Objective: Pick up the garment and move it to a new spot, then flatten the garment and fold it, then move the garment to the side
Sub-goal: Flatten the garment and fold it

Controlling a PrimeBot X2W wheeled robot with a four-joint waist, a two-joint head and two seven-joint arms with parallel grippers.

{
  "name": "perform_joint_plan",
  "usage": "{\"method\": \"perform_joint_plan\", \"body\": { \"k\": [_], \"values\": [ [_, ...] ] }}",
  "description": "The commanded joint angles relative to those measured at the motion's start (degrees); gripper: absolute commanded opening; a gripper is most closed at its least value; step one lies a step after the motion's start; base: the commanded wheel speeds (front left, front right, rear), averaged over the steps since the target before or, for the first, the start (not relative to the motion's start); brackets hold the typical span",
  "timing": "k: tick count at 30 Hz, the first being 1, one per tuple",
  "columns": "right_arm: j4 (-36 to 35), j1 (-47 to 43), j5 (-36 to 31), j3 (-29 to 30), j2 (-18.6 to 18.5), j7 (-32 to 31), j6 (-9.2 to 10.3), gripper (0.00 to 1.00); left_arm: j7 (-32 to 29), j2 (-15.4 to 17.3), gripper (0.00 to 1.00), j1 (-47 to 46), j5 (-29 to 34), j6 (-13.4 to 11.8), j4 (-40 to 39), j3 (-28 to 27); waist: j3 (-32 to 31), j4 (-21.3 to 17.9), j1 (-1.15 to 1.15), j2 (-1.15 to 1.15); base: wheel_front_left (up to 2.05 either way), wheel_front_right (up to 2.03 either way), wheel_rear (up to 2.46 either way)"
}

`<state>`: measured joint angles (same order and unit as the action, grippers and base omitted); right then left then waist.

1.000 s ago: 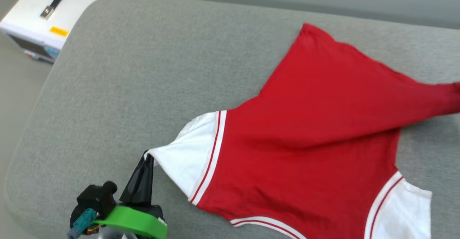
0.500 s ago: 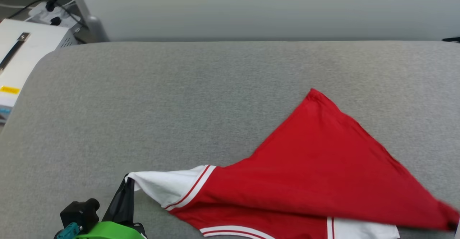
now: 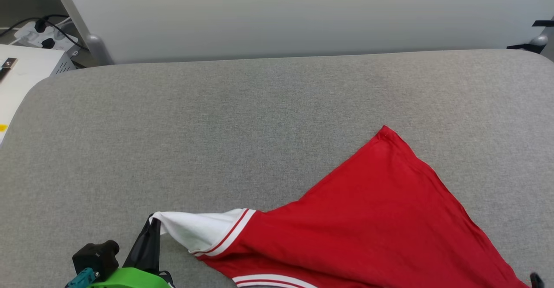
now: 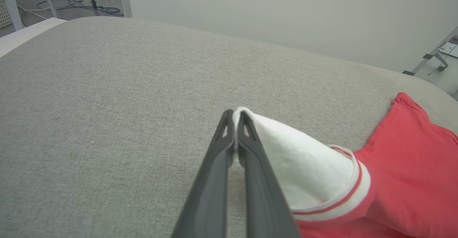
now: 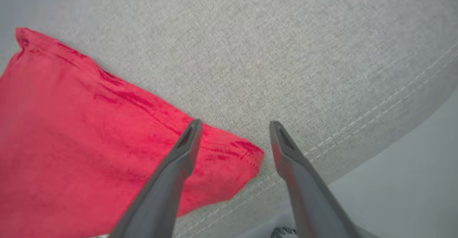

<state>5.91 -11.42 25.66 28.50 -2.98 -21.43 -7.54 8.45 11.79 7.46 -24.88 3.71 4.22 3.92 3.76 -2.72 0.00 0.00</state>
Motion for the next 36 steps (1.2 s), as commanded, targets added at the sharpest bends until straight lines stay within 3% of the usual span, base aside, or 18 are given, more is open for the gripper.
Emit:
{"method": "perform_joint_plan", "body": {
  "k": [1, 7, 10, 15, 19, 24, 28, 36],
  "values": [
    [0.73, 1.39, 1.03, -0.46, 0.07, 4.39, 0.05, 1.0, -0.05, 0.36, 0.0, 0.6, -0.64, -0.31, 0.02, 0.17, 0.06, 0.2, 0.0, 0.0, 0.0, 0.0, 0.0],
    [1.98, 6.46, -0.42, -2.33, -0.62, 17.91, 0.05, 1.0, 0.71, 0.13, 0.0, -0.49, -0.67, -0.21, -0.04, 0.72, 0.43, 1.56, 0.0, 0.0, 0.0, 0.0, 0.0],
    [3.3, 10.64, -1.29, -4.51, -2.94, 19.63, 0.05, 1.0, 0.91, -0.01, 0.0, -1.28, -0.57, -0.13, -0.21, 1.22, 1.01, 2.47, 0.0, 0.0, 0.0, 0.0, 0.0],
    [5.48, 18.95, 0.28, -10.16, -7.74, 17.42, 0.05, 1.0, 1.16, -0.46, 0.0, -3.43, -0.22, 0.21, -0.78, 2.57, 3.12, 4.63, 0.0, 0.0, 0.0, 0.0, 0.0],
    [7.49, 25.6, 1.9, -17.44, -12.49, 8.71, 0.05, 1.0, 1.63, -0.71, 0.0, -5.25, 0.07, 0.59, -1.42, 3.61, 5.59, 6.22, 0.0, 0.0, 0.0, 0.0, 0.0],
    [9.21, 32.21, 5.76, -27.04, -18.52, -10.19, 0.05, 1.0, 1.81, -1.21, 0.0, -7.84, 0.44, 1.23, -1.75, 5.58, 8.64, 9.17, 0.0, 0.0, 0.0, 0.0, 0.0],
    [8.55, 36.42, 6.2, -31.94, -21.75, -19.97, 0.05, 1.0, 1.97, -1.61, 0.0, -10.13, 0.63, 1.67, -1.67, 7.01, 11.04, 10.98, 0.0, 0.0, 0.0, 0.0, 0.0],
    [13.37, 42.91, 4.37, -38.68, -24.82, -23.77, 0.05, 1.0, 3.17, -2.34, 0.0, -13.61, 0.62, 2.27, -0.99, 8.82, 14.93, 13.47, 0.0, 0.0, 0.0, 0.0, 0.0]
  ]
}}
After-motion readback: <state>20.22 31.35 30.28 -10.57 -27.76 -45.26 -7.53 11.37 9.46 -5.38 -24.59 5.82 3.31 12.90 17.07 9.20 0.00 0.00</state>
